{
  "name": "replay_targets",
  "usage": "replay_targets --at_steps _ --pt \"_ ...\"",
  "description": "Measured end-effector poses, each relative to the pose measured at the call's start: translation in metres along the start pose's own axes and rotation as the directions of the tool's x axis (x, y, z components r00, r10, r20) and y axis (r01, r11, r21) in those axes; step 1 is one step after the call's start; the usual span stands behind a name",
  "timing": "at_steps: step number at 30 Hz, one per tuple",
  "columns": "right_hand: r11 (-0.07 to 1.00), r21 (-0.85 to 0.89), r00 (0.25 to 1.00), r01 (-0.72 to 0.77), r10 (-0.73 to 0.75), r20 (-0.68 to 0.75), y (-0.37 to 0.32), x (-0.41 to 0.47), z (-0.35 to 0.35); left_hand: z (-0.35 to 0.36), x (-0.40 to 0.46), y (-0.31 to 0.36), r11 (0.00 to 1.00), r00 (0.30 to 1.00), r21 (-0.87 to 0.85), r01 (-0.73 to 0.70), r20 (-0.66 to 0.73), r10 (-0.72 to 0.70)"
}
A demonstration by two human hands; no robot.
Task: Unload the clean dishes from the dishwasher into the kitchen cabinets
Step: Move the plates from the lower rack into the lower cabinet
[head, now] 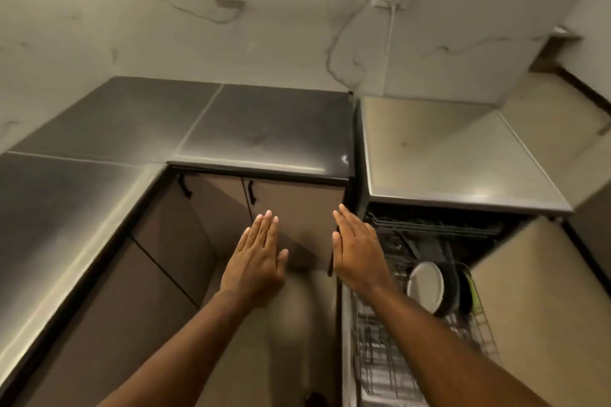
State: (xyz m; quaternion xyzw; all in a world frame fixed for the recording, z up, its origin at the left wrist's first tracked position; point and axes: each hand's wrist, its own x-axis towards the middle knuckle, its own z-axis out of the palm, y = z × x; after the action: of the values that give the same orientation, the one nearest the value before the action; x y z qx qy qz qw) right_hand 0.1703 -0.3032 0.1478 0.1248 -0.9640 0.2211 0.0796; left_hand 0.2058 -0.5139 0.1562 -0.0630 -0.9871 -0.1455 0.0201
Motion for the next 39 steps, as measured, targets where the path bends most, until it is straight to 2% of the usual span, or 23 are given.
replay_targets --at_steps 2,9,18,29,36,39 --pt "0.997 -0.012 0.997 -0.079 0.079 0.010 0.021 -0.040 -0.002 0.025 -0.012 0.017 0.997 0.994 -0.022 -0.073 0.081 0.075" --pt "0.958 -0.030 0.958 -0.286 0.286 0.017 0.071 -0.126 -0.008 0.069 -0.039 0.065 0.979 0.958 -0.051 -0.199 0.201 0.205" --pt "0.916 -0.021 0.916 -0.401 0.401 0.014 0.124 -0.187 -0.013 0.110 -0.047 0.118 0.969 0.912 -0.066 -0.237 0.329 0.245" --pt "0.905 -0.016 0.900 -0.426 0.426 0.093 0.189 -0.227 -0.022 0.154 -0.065 0.186 0.977 0.903 -0.103 -0.187 0.373 0.212" --pt "0.908 -0.027 0.896 -0.417 0.416 0.154 0.194 -0.210 -0.005 0.161 -0.056 0.173 0.984 0.905 -0.125 -0.129 0.391 0.168" --pt "0.890 -0.044 0.878 -0.453 0.454 0.151 0.191 -0.196 0.005 0.163 -0.039 0.156 0.979 0.886 -0.118 -0.163 0.419 0.198"
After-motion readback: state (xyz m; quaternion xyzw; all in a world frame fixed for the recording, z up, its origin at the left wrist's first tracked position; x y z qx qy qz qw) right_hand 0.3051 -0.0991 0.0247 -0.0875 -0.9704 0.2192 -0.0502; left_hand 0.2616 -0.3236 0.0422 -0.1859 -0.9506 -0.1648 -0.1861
